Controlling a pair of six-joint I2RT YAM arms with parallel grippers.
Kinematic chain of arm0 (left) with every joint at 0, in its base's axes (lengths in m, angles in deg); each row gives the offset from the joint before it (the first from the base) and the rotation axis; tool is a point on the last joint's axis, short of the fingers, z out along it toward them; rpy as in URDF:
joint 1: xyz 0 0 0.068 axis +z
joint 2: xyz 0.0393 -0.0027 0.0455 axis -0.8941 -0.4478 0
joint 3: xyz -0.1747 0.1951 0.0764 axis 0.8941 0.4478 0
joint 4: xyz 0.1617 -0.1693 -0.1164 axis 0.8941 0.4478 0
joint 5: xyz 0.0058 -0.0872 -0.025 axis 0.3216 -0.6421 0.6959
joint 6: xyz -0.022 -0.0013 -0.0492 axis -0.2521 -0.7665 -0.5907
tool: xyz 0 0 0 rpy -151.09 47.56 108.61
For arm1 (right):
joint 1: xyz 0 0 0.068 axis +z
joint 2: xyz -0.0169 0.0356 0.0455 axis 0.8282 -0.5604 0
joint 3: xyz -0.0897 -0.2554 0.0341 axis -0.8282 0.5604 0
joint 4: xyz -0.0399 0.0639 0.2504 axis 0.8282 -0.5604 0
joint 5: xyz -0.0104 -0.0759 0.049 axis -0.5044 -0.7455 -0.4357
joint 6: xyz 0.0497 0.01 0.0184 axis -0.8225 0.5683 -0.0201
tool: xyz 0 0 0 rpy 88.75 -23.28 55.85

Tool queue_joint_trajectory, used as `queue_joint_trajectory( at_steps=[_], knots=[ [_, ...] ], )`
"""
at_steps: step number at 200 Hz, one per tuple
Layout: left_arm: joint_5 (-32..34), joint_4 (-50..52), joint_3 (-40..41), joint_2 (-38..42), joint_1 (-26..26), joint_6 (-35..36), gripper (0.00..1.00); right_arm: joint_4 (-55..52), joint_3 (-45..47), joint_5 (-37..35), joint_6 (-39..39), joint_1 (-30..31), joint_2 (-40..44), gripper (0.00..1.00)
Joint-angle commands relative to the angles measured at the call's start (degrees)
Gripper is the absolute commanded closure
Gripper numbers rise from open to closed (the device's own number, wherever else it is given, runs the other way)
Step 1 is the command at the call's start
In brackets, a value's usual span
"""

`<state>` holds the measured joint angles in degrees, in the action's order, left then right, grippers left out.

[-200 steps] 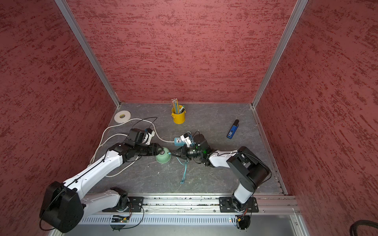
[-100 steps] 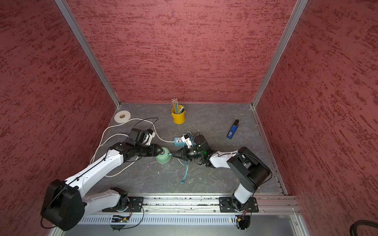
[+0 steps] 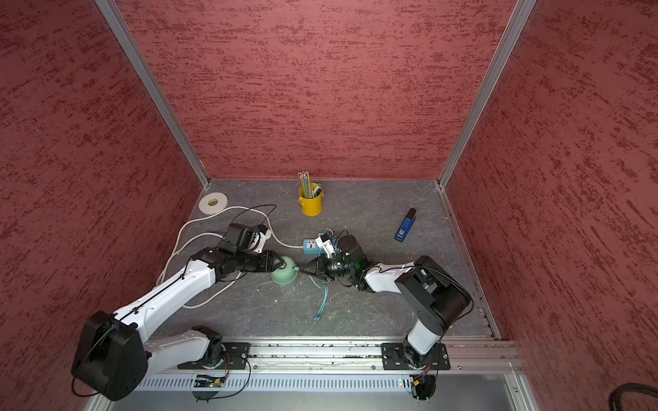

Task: Charge the cordless meat grinders
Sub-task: Insert the charging cable into the cordless meat grinder.

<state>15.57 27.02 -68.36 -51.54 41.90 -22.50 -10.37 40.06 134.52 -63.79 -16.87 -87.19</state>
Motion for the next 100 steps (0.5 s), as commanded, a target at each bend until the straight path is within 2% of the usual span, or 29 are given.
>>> queue_joint_trajectory(
  at_steps=[1,100],
  knots=[
    [1.06,1.1,-0.66,-0.99,0.23,1.69,0.46,0.54,-1.05,-0.76,0.47,-0.3,-0.02,1.0],
    [0.73,1.11,-0.57,-1.63,-0.4,3.02,0.49,3.02,-1.24,1.04,-0.94,-0.37,-1.64,1.0]
  ],
)
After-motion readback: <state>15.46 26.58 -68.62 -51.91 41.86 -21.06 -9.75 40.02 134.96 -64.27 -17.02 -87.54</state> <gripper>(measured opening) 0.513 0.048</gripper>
